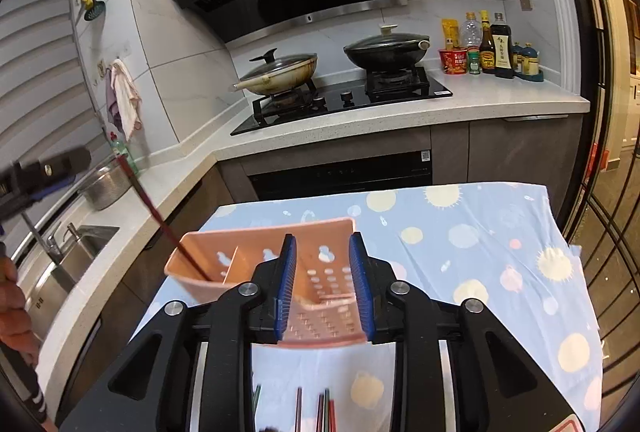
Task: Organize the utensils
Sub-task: 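Open both tools to drop the spoon and chopstick into the pink holder, then grasp a red chopstick with the left tool while the right tool grasps another red chopstick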
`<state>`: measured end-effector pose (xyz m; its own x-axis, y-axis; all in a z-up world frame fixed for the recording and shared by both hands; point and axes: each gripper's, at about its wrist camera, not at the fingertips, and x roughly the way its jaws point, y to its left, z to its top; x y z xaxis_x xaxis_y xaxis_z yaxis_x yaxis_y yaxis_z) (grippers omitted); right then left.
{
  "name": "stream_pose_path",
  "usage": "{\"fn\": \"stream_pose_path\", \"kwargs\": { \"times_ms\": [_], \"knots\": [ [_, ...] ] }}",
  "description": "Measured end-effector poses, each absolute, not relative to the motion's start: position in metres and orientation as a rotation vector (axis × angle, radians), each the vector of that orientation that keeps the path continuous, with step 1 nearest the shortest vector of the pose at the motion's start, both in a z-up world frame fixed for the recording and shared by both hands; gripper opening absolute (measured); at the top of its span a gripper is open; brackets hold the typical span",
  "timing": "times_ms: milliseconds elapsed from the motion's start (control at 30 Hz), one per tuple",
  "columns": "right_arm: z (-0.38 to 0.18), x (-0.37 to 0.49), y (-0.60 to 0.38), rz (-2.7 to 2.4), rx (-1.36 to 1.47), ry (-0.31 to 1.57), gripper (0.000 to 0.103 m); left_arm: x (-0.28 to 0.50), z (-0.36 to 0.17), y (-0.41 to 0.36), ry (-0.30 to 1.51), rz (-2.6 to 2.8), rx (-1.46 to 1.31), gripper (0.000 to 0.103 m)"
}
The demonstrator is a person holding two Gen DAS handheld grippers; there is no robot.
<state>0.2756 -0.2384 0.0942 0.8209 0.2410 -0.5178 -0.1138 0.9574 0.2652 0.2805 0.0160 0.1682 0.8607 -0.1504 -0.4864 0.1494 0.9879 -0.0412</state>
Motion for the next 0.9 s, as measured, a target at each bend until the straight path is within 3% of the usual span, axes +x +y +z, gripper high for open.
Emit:
{"fn": "stream_pose_path", "kwargs": {
  "times_ms": [267,567,900],
  "knots": [
    [0.074,0.172,-0.249,0.155,0.192,0.62,0.036,0.196,0.115,0.033,0.565,-0.11,0.063,0.085],
    [0.022,0.071,-0.252,0.083,0.152,0.722,0.036,0.12,0.029,0.03,0.747,-0.123,0.098,0.085],
    [-0.029,0.022,-0.239,0.062,0.157,0.816,0.036,0.079,-0.035,0.026,0.886,-0.134,0.095,0.087]
  ]
}}
